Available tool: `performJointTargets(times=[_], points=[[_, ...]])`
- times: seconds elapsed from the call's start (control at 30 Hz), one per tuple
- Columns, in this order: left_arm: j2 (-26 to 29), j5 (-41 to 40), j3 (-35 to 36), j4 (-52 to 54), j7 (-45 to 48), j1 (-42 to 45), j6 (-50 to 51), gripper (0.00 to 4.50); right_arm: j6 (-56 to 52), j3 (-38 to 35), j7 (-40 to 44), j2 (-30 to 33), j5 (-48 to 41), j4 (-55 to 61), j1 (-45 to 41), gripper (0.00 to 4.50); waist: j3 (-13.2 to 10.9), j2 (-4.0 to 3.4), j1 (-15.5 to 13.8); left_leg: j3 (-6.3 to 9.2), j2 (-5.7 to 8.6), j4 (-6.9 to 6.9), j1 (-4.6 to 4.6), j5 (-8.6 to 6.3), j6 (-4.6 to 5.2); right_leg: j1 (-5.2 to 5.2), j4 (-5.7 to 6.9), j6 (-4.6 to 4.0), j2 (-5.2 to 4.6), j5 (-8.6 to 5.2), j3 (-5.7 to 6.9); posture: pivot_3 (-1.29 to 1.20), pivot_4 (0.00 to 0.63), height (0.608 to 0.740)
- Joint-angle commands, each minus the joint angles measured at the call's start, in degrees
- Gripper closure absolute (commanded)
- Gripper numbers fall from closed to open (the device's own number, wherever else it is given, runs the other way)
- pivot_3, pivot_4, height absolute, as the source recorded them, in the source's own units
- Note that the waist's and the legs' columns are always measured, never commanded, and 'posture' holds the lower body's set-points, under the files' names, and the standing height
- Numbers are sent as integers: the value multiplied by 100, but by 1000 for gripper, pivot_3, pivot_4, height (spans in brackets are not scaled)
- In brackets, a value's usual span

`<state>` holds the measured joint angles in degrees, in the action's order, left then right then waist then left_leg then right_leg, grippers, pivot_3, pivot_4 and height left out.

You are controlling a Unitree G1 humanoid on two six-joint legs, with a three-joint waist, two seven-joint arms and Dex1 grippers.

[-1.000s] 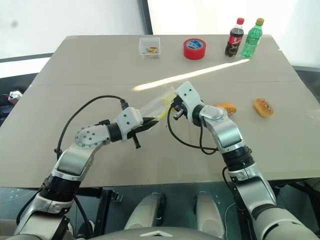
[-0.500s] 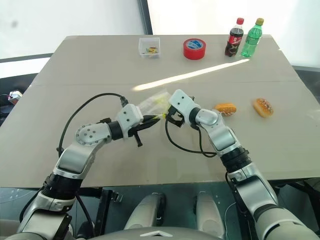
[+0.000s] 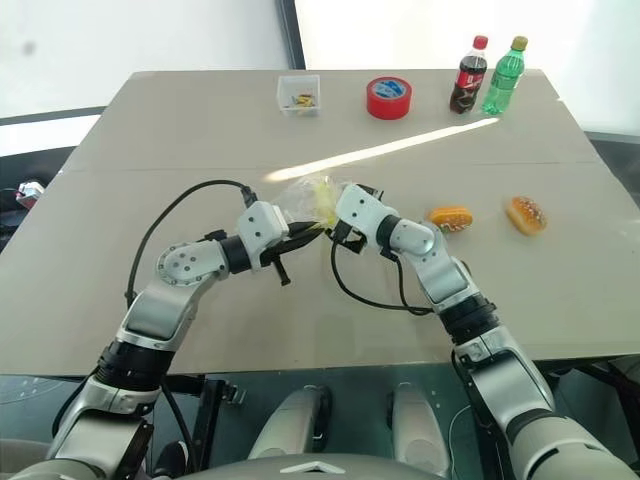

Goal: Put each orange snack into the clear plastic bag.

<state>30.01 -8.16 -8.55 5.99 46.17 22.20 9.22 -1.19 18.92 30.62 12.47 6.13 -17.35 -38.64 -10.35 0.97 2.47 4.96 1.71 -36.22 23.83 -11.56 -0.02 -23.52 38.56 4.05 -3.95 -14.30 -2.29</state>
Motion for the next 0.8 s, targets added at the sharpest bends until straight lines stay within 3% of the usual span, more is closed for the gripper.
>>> performJointTargets(times=[0.03, 0.4, 0.8], points=[[-1, -282, 208, 142, 111, 53, 93, 4500, 308, -403, -64, -249, -370, -57, -158, 127, 0, 0, -3, 0, 0, 0, 0, 0, 0, 0, 0, 0, 0, 0, 0, 0, 150, 740], [124, -449, 357, -21, 319, 72, 142, 4500, -1326, -1529, 367, -662, -2057, 246, -297, 127, 0, 0, -6, 2, 0, 0, 0, 0, 0, 1, 1, -1, 0, 0, 0, 0, 150, 740], [100, -413, 300, -149, 385, 129, -16, 4500, -1692, -1243, 1039, -509, -2258, 753, -126, 127, 0, -1, -2, 1, 0, 0, 0, 0, 0, 1, 2, 0, 1, 0, -1, 0, 150, 740]])
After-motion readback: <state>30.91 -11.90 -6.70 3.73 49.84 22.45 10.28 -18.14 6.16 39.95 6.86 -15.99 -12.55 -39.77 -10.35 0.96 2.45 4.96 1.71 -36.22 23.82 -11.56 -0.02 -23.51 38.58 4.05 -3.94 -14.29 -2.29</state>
